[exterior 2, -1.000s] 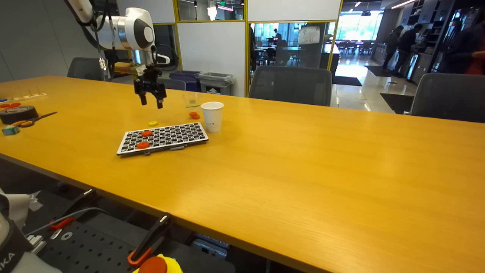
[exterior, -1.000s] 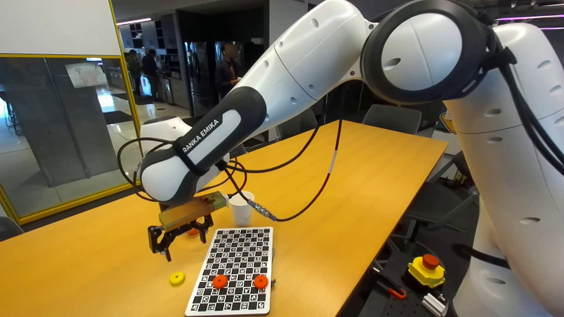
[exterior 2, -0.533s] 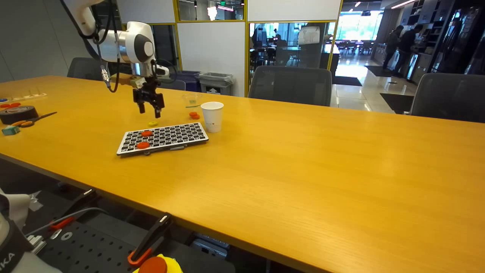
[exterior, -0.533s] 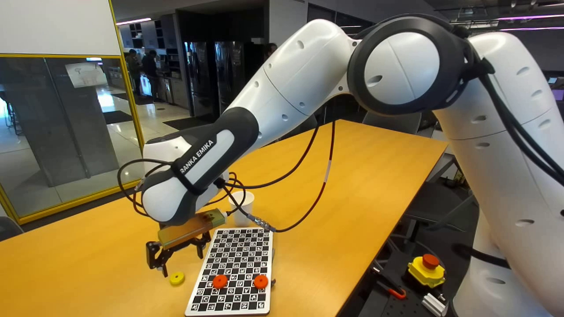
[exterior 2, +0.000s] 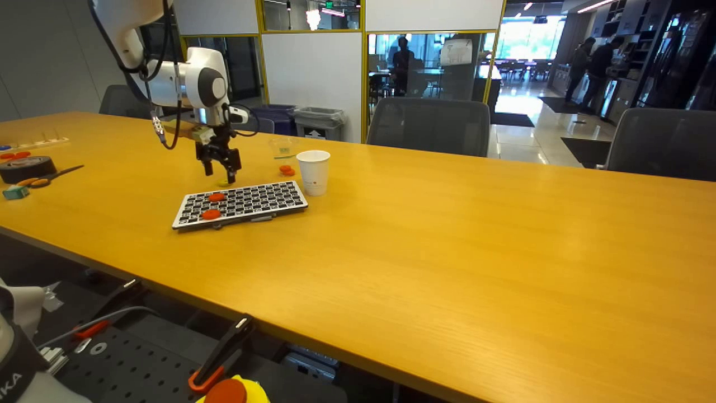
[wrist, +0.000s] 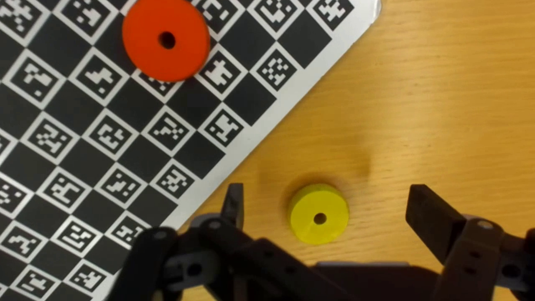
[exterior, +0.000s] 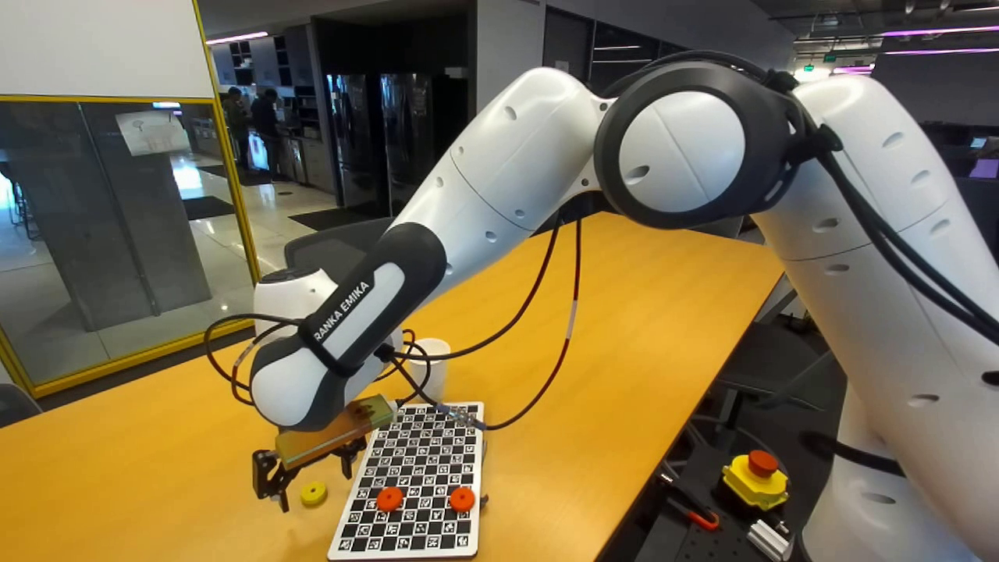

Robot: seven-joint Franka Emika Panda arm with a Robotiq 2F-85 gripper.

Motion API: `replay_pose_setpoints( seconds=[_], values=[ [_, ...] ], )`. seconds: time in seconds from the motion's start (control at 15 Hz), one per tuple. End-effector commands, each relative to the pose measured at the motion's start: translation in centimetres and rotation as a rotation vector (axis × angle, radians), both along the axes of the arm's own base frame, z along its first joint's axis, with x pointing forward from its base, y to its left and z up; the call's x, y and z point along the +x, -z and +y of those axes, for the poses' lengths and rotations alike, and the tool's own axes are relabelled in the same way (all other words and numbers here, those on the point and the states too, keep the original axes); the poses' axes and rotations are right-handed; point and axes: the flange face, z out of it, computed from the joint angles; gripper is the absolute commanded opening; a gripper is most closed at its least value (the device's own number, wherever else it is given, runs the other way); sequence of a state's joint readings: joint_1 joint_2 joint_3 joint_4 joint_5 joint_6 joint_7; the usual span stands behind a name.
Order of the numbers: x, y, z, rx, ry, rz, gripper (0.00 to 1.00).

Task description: Put the yellow block in the white cup the put two orange blocks in the clear cup, then put the remaining yellow block in the white cup, then put the remaining two orange blocks in the clear cup

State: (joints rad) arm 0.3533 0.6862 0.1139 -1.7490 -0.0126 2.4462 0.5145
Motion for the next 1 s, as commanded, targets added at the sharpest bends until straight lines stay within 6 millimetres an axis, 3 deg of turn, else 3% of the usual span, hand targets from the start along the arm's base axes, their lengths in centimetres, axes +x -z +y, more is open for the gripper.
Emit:
replay_pose_setpoints(
  seconds=[0.0, 0.8, 0.87, 0.93],
  values=[
    [0.7, 0.2, 1.2, 0.023, -0.005, -0.038, 1.00],
    [1.4, 1.3, 1.5, -0.008, -0.020, -0.061, 1.00],
    [1.5, 1.3, 1.4, -0.013, -0.021, -0.067, 0.75],
    [1.5, 1.2, 1.3, -0.016, -0.021, -0.070, 0.74]
  ],
)
